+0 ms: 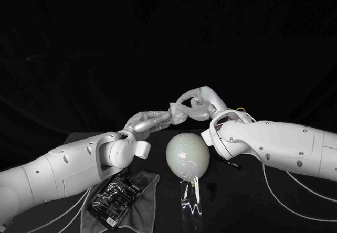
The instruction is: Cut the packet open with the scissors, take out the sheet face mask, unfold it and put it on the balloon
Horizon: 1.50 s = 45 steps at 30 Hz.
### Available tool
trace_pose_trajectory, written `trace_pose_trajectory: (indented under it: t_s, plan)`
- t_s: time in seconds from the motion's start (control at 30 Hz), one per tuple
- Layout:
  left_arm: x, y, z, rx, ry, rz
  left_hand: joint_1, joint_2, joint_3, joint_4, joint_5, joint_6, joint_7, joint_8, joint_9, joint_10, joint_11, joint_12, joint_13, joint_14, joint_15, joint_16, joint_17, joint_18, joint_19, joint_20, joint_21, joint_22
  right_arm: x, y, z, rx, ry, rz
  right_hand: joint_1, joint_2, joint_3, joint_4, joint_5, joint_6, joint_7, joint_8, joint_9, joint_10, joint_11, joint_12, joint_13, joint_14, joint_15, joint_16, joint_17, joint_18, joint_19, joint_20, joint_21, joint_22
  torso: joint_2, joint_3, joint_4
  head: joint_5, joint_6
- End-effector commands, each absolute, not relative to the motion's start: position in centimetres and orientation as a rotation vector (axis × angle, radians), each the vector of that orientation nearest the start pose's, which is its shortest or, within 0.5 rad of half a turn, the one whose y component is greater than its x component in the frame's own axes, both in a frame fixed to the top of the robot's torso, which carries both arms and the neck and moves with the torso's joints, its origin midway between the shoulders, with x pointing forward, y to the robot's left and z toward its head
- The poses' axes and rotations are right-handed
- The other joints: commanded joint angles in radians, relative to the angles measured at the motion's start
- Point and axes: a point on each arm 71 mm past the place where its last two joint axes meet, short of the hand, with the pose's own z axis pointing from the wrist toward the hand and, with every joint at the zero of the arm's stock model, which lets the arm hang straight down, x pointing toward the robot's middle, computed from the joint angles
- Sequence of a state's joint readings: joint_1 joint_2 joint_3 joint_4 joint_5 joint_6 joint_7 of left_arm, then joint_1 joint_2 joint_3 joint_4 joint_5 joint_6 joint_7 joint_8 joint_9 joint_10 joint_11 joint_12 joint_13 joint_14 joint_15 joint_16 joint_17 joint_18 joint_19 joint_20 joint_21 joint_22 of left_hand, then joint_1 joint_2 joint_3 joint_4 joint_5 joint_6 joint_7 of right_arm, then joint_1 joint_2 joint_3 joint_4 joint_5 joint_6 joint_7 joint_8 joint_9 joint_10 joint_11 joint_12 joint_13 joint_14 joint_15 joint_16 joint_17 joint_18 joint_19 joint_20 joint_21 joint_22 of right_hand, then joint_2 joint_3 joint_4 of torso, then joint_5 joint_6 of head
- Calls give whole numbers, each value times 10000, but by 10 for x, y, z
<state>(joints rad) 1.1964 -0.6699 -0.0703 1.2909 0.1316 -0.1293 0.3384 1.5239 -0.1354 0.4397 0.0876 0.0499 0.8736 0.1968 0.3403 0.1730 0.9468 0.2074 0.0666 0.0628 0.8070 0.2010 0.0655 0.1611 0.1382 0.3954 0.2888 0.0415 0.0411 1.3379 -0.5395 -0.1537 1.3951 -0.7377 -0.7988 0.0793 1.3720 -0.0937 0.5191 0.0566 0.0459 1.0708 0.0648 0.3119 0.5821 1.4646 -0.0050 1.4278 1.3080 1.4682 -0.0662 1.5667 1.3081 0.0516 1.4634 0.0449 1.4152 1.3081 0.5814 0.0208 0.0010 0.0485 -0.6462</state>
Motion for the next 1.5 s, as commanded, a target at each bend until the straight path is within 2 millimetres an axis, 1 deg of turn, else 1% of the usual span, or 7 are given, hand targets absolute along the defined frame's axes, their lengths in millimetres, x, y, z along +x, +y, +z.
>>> trace_pose_trajectory:
  t_s: [0.03, 0.43, 0.8, 1.17, 1.27, 1.47, 1.5]
  plan:
    - [524, 181, -207, -12129, 14920, -16208, -48, -41, 16, -78, -23, 26, -33, -66, -13, -81, 6, 11, 14, -93, 5, 7, -14, 138, -210, 6, -38, -18, 514, -104, -140, 4396, 13391, 10418, 1, 74, 40, -2, 29, 61, -35, 66, 342, 567, -88, 50, 1789, 1026, -56, 41, 2627, -176, 310, -49, 39, 2180, 0, -5, -5, 11, 1]
    - [525, 184, -207, -11982, 14645, -15814, -216, -181, -25, -457, -24, -375, -89, -433, -159, -987, -394, -45, -1, -2527, -301, -134, -458, 390, -1060, -41, -54, -41, 510, -102, -140, 4395, 13437, 10547, 1, 74, 40, -2, 29, 61, -35, 66, 342, 567, -88, 50, 1789, 1026, -56, 41, 2627, -176, 310, -49, 39, 2180, -3, -5, 2, 10, 19]
    - [522, 177, -207, -11671, 15133, -16612, -470, -281, -245, -527, -28, -592, -140, -590, -207, -1309, -507, -13, 14, -2944, -390, -117, -517, 446, -1192, -68, -52, -44, 510, -101, -140, 4391, 13464, 10553, -13, 73, 71, -18, 29, 50, -34, 83, 356, 564, -88, 39, 1783, 1026, -57, 41, 2627, -177, 312, -51, 43, 2181, 5, -9, 0, 12, 17]
    - [517, 170, -208, -11447, 15986, -17815, -622, -57, -400, -483, -28, -246, -162, -456, -134, -912, -426, 163, 57, -2057, -427, 163, -294, 461, -1050, -124, 1, -13, 511, -101, -140, 4397, 13451, 10522, -13, 73, 71, -18, 29, 50, -34, 83, 356, 564, -88, 39, 1783, 1026, -57, 41, 2627, -177, 312, -51, 43, 2181, 0, -2, 1, 43, 14]
    - [517, 169, -208, -11519, 16010, -17924, -571, 220, -323, -467, -27, 17, -175, -357, -90, -547, -342, 293, 73, -1292, -368, 408, -115, 449, -829, -101, 61, 19, 511, -102, -140, 4400, 13452, 10514, -13, 73, 71, -18, 29, 50, -34, 83, 356, 564, -88, 39, 1783, 1026, -57, 41, 2627, -177, 312, -51, 43, 2181, -2, -1, -1, 32, 17]
    - [517, 168, -208, -11616, 15954, -18088, -573, 548, -203, -379, -26, 230, -234, -268, -50, -262, -294, 387, 79, -698, -333, 608, 21, 446, -586, -77, 121, 51, 511, -102, -140, 4400, 13465, 10517, -13, 73, 71, -18, 29, 50, -34, 83, 356, 564, -88, 39, 1783, 1026, -57, 41, 2627, -177, 312, -51, 43, 2181, 5, -5, -8, 29, 21]
    - [517, 168, -208, -11645, 15931, -18120, -580, 710, -137, -329, -26, 329, -264, -223, -28, -114, -284, 428, 77, -563, -324, 683, 52, 445, -449, -70, 156, 69, 511, -103, -140, 4401, 13466, 10516, -31, 78, 100, -28, 28, 37, -32, 98, 368, 565, -87, 38, 1784, 1026, -57, 41, 2627, -179, 315, -52, 50, 2183, 5, -3, -5, 26, 20]
